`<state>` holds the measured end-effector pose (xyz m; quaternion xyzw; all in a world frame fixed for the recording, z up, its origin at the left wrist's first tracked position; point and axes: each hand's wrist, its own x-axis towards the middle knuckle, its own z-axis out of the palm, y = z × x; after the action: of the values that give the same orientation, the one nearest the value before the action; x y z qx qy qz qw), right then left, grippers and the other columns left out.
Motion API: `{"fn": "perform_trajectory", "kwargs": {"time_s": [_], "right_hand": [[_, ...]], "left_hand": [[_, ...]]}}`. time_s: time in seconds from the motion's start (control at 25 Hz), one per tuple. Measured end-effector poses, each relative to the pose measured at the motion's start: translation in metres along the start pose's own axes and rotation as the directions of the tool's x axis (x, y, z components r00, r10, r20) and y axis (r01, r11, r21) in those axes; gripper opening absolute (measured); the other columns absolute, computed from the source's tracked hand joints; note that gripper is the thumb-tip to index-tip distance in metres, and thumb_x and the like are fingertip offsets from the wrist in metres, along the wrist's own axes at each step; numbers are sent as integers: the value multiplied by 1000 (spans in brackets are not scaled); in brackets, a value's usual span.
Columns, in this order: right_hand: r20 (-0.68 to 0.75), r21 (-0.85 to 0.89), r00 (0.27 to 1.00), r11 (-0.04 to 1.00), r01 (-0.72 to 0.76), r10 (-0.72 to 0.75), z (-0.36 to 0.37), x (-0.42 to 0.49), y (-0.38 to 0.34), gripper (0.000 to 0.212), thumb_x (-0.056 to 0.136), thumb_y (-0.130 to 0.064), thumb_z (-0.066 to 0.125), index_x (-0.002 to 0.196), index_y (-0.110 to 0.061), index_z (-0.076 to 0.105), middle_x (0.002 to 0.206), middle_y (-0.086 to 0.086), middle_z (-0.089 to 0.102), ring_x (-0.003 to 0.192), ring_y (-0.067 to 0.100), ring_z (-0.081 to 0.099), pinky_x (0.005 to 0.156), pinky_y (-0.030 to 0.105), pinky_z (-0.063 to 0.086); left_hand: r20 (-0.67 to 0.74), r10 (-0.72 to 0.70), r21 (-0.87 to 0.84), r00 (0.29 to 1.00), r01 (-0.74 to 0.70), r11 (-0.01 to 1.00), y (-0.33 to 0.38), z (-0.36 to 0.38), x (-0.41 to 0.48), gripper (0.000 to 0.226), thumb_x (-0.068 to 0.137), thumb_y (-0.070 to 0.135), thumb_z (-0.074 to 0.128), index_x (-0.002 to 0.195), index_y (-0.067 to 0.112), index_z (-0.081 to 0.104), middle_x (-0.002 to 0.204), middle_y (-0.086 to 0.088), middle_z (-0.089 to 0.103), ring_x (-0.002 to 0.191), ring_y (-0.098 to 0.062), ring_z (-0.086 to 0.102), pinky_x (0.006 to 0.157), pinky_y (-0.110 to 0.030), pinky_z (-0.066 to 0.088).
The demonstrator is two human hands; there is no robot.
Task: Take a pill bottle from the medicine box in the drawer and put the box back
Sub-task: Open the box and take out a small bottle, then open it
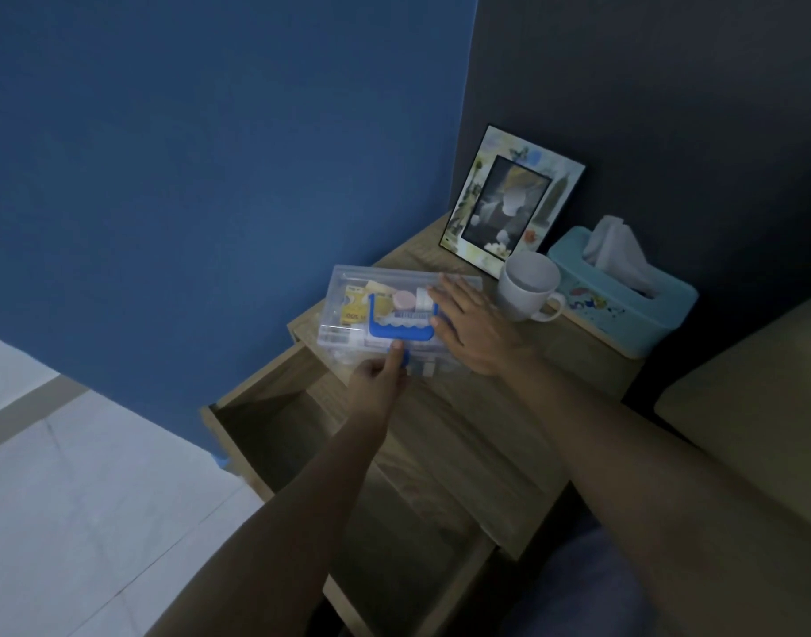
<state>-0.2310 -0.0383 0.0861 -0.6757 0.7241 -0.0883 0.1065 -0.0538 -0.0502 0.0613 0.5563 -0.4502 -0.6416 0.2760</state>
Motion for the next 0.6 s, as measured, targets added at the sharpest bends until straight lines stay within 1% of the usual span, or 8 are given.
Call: {"fn": "perform_trajectory", "kwargs": {"time_s": [0.2, 0.28, 0.32, 0.4, 0.44, 0.52, 0.6], "right_hand": [[-16, 8, 1000, 1000, 8, -8, 3, 1, 2, 54, 100, -40, 23, 149, -20, 16, 160, 3, 8, 148, 19, 2, 121, 42, 7], [-19, 9, 1000, 1000, 8, -8, 3, 2, 2, 53, 100, -40, 23, 149, -19, 17, 160, 4, 9, 148, 20, 3, 121, 42, 8], [-14, 14, 1000, 1000, 6, -6, 3, 3, 3, 53, 100, -40, 23, 148, -19, 17, 160, 4, 9, 148, 20, 3, 121, 43, 8], [-9, 16, 1000, 1000, 6, -6, 3, 4, 3, 53, 100, -40, 23, 148, -19, 17, 160, 4, 9, 148, 19, 2, 121, 43, 8], [-17, 14, 1000, 1000, 9, -9, 4, 4, 4, 53, 100, -40, 24, 148, -19, 17, 160, 4, 10, 148, 19, 3, 121, 43, 9], [-37, 19, 999, 1000, 21, -20, 7, 4, 5, 53, 100, -40, 25, 148, -18, 18, 160, 5, 12, 148, 20, 5, 121, 43, 9], [-51, 30, 998, 999, 29, -28, 8, 5, 6, 53, 100, -40, 26, 148, -18, 20, 160, 5, 13, 148, 20, 6, 121, 44, 11]], "left_hand": [[77, 44, -112, 996, -35, 993, -5, -7, 2, 26, 85, 41, 60, 84, 16, 67, 91, -8, 71, 92, -21, 68, 83, -32, 55], [67, 25, -136, 997, -16, 991, -6, -6, 3, 19, 88, 33, 58, 88, 17, 66, 96, -10, 70, 95, -23, 67, 85, -35, 55], [40, 13, -120, 999, -8, 993, -8, -6, 3, 16, 90, 29, 55, 88, 17, 65, 98, -11, 69, 97, -25, 66, 87, -38, 54], [-6, 2, -78, 1000, -3, 997, -15, -7, 2, 16, 92, 25, 52, 88, 15, 64, 94, -10, 67, 96, -27, 64, 86, -41, 53], [1, 0, -75, 1000, 1, 997, -18, -8, 0, 18, 92, 25, 52, 89, 12, 65, 93, -10, 67, 94, -26, 64, 84, -40, 53], [41, -8, -105, 999, 12, 994, -22, -10, -1, 22, 92, 25, 53, 95, 8, 66, 96, -13, 69, 94, -26, 65, 83, -39, 54], [40, -4, -103, 999, 8, 995, -21, -12, -1, 23, 90, 26, 57, 99, 6, 66, 99, -14, 69, 96, -26, 65, 81, -37, 54]]}}
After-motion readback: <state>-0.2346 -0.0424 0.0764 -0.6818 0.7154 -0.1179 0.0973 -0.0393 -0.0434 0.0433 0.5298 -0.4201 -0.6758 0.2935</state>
